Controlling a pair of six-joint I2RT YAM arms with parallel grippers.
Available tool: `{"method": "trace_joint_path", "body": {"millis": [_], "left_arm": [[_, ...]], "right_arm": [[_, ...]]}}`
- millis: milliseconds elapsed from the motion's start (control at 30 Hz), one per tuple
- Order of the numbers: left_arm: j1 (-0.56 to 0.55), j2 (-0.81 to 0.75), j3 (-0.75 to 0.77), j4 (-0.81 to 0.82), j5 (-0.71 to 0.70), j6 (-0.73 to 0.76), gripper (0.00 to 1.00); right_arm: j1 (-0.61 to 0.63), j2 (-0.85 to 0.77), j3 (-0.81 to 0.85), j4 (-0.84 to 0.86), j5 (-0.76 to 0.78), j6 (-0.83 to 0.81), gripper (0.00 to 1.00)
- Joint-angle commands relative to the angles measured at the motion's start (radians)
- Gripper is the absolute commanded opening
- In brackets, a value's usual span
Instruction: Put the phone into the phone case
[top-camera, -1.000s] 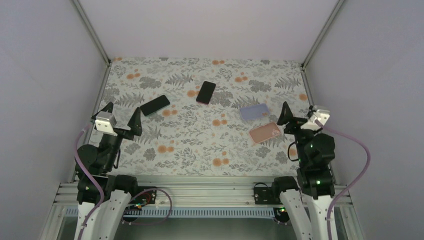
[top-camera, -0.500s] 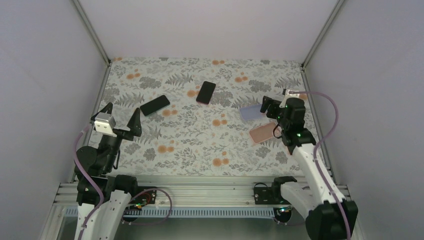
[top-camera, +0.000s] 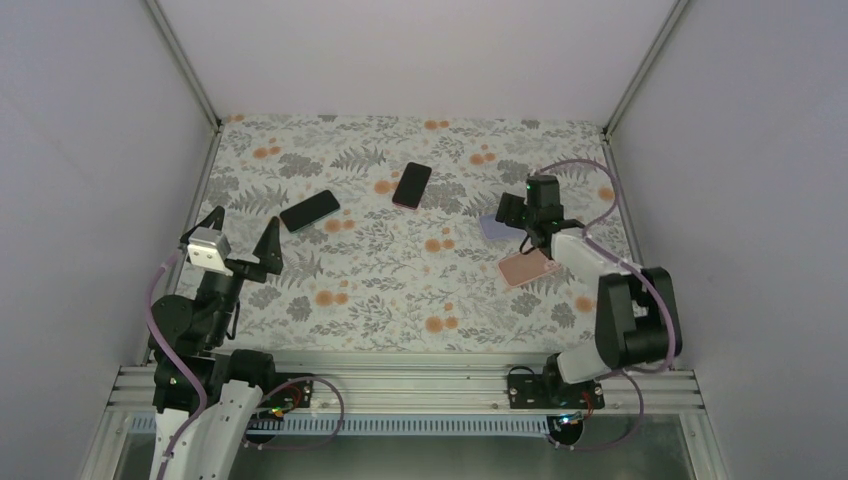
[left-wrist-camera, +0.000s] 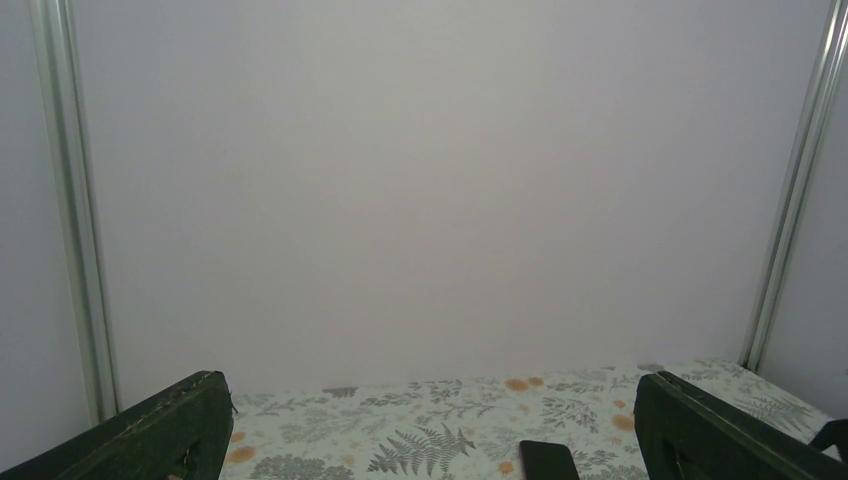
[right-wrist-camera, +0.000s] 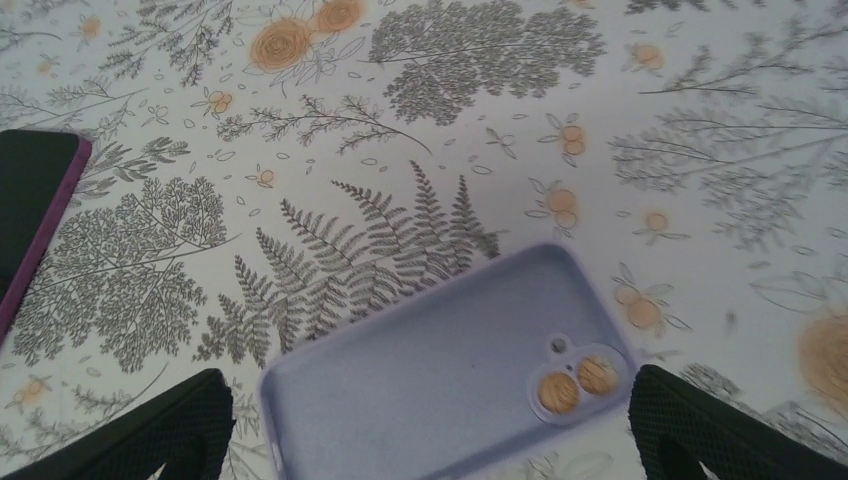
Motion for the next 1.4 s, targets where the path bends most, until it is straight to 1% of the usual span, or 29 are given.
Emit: {"method": "trace_joint_path", "body": {"millis": [0,167,233,300,567,733,867,1033,1167,1300,1367], "left_arm": [[-0.002,-0.008,-0.007,0.017,0.001,0.011,1.0],[-0.002,-0.01,-0.01,0.02,0.003,0.011,1.0],[-0.002,-0.009,-0.01,0.021,0.004,0.011,1.0],[-0.002,-0.008,-0.01,0.021,0.004,0.012,1.0],[-0.003,-0.011,-0.011,0.025,0.008,0.012,1.0],[-0.003,-0.013,-0.011,0.026,0.012,0.012,1.0],[-0.002,-0.014,-0.011,0.026,0.012,0.012,1.0],[-0.002,-0.016,-0.012,0.026,0.011,0.012,1.0],[-0.002,-0.018,-0.013,0.027,0.012,0.012,1.0],[-0.002,-0.022,-0.012,0.026,0.011,0.012,1.0],[-0.003,-0.023,-0.014,0.026,0.01,0.011,1.0]], "right_arm": [[0.024,0.115,0.093,0.051,0.043,0.036,0.94],[0.042,0.225,0.139,0.072,0.101,0.086,0.91],[0.049,0.288,0.168,0.057,0.112,0.104,0.85],[0.055,0.328,0.193,0.039,0.131,0.127,0.82],[0.07,0.398,0.205,0.031,0.158,0.173,0.66],[0.071,0.434,0.217,0.026,0.168,0.179,0.51],[0.071,0.461,0.241,0.023,0.17,0.178,0.51],[0.072,0.462,0.244,0.032,0.151,0.183,0.54],[0.071,0.483,0.265,0.003,0.155,0.18,0.54],[0.071,0.496,0.266,-0.009,0.146,0.18,0.53],[0.072,0.497,0.261,-0.009,0.14,0.181,0.48]]}}
